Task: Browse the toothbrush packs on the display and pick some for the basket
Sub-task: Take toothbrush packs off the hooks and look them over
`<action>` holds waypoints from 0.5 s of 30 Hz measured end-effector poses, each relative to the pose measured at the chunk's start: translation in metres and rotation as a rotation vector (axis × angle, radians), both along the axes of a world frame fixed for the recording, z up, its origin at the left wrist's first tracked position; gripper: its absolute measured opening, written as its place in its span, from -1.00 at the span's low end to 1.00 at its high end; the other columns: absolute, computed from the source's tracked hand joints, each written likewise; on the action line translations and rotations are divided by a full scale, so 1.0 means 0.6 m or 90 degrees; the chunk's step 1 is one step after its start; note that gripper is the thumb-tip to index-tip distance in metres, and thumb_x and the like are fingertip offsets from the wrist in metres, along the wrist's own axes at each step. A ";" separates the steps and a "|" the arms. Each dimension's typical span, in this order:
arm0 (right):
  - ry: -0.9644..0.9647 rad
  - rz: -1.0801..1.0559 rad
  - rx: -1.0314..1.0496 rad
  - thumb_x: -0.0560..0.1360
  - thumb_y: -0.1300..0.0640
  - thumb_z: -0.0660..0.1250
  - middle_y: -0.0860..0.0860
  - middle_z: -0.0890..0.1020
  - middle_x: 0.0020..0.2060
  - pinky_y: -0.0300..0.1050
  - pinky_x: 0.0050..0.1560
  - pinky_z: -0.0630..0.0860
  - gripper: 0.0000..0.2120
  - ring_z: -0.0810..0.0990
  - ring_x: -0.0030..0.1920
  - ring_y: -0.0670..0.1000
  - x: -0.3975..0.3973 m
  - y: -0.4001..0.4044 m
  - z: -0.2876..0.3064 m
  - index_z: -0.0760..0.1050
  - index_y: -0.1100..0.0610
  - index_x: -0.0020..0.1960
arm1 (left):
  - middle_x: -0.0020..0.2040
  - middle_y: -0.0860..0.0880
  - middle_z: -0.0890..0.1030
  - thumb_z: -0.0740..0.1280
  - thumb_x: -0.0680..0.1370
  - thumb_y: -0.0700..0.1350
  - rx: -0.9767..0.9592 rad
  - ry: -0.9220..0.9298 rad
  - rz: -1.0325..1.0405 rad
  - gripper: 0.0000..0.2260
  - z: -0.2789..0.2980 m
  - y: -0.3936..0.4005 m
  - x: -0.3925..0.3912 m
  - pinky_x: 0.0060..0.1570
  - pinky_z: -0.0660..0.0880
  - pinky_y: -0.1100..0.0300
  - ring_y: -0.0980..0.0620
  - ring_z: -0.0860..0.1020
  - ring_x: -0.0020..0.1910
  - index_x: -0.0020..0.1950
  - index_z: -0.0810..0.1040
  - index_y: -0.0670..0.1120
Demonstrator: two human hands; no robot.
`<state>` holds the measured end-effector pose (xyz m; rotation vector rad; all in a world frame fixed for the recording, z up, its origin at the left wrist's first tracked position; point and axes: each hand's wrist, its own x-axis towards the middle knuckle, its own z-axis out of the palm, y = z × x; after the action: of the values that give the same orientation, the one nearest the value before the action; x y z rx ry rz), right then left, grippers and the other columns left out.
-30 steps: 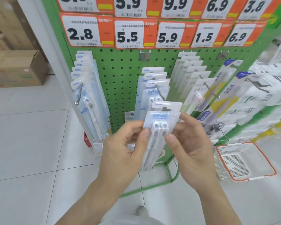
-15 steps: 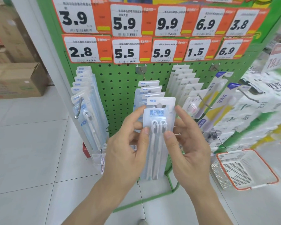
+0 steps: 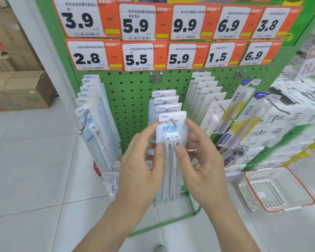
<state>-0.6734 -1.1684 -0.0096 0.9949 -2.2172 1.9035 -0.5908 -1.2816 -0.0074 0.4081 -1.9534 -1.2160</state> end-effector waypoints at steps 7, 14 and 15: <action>0.083 -0.047 0.042 0.62 0.13 0.37 -0.12 0.45 0.30 -0.05 0.15 0.60 -0.49 0.51 0.31 -0.05 -0.023 -0.041 0.004 0.36 -0.01 0.54 | 0.41 -0.04 0.44 0.34 0.62 -0.23 -0.118 -0.010 0.113 -0.63 -0.002 -0.033 -0.041 0.40 0.31 0.32 0.10 0.40 0.43 0.43 0.50 -0.05; 0.056 -0.030 0.023 0.65 0.13 0.29 -0.09 0.41 0.41 0.09 0.33 0.52 -0.48 0.41 0.45 -0.04 -0.054 -0.092 -0.005 0.28 -0.03 0.58 | 0.44 0.11 0.48 0.28 0.64 -0.26 -0.112 -0.018 0.084 -0.55 -0.006 -0.065 -0.075 0.37 0.44 0.04 0.15 0.43 0.42 0.52 0.40 -0.01; 0.057 -0.032 0.018 0.65 0.12 0.29 -0.08 0.43 0.40 0.10 0.33 0.52 -0.48 0.43 0.43 -0.04 -0.058 -0.098 -0.007 0.28 -0.02 0.58 | 0.45 0.12 0.47 0.28 0.64 -0.26 -0.107 -0.020 0.081 -0.53 -0.007 -0.067 -0.078 0.39 0.43 0.04 0.16 0.42 0.43 0.54 0.37 0.00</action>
<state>-0.7082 -1.2272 -0.0135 0.9976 -2.2039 1.7749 -0.6379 -1.3215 -0.0115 0.4599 -2.0057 -0.9625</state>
